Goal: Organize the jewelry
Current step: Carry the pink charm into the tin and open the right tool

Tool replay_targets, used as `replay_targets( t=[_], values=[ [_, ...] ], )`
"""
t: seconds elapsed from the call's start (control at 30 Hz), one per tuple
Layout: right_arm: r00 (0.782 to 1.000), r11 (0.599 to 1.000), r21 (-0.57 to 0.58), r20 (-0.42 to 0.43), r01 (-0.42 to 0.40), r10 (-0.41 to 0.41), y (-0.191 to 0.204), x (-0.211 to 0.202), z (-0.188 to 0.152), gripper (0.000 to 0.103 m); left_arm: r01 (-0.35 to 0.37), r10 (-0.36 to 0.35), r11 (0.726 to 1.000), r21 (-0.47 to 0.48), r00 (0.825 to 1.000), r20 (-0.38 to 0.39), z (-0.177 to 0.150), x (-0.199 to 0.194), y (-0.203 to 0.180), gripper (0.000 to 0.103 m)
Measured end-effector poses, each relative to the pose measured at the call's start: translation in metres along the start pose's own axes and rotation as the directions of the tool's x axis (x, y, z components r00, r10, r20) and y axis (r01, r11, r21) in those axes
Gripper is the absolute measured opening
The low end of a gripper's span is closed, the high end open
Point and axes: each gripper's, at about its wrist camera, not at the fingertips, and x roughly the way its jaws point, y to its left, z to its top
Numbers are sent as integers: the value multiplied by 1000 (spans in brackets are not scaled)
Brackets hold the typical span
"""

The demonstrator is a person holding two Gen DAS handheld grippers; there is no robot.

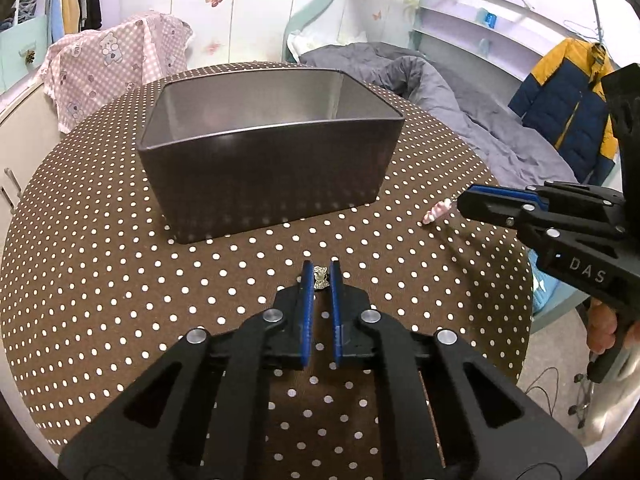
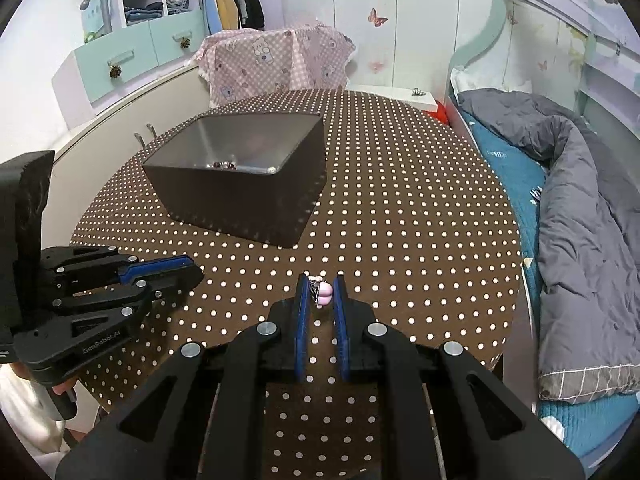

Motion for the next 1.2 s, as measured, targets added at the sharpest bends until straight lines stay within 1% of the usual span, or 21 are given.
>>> replay_targets(
  t=[0.23,0.4,0.73,0.9,1.07,1.2],
  values=[
    [999,1000,-11,31,11,-10,2,-6,9,11,-4,5,1000,-8,999,39,3,-12,2,8],
    [998,999,-31,66,11,-9,7,-11,22,10,-19,19,1000,-6,997,75,12,-22,5,8],
    [987,995,-96,161,-13,28,25,-20,59,10,-48,49,999,-6,985,164,39,-43,10,8],
    [983,991,-128,172,-37,59,36,-14,73,10,-55,58,998,-18,980,191,54,-46,18,8],
    [983,987,-147,161,-63,86,42,-3,83,10,-56,60,998,-27,978,202,65,-44,24,8],
    [981,985,-140,149,-105,126,39,2,89,11,-63,66,998,-20,974,215,71,-40,26,9]
  ],
)
